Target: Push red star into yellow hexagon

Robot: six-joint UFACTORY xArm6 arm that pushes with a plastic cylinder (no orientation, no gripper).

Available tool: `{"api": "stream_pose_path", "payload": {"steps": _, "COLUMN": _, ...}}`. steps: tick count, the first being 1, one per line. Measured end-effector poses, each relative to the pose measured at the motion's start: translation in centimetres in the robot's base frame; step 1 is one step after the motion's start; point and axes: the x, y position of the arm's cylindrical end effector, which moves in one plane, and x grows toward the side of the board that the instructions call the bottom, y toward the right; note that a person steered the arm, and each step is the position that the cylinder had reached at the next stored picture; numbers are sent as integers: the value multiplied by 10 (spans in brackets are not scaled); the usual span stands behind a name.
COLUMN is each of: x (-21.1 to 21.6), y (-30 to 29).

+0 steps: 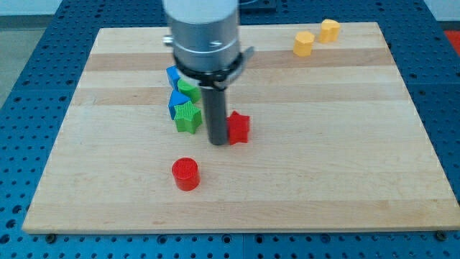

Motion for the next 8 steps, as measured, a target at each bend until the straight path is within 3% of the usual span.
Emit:
{"api": "stream_pose_path", "payload": {"steps": 2, "x": -1, "y": 21}}
{"api": "stream_pose_path", "payload": {"steps": 5, "x": -60, "y": 58}}
{"api": "stream_pose_path", "payload": {"steps": 8, "x": -52, "y": 77}}
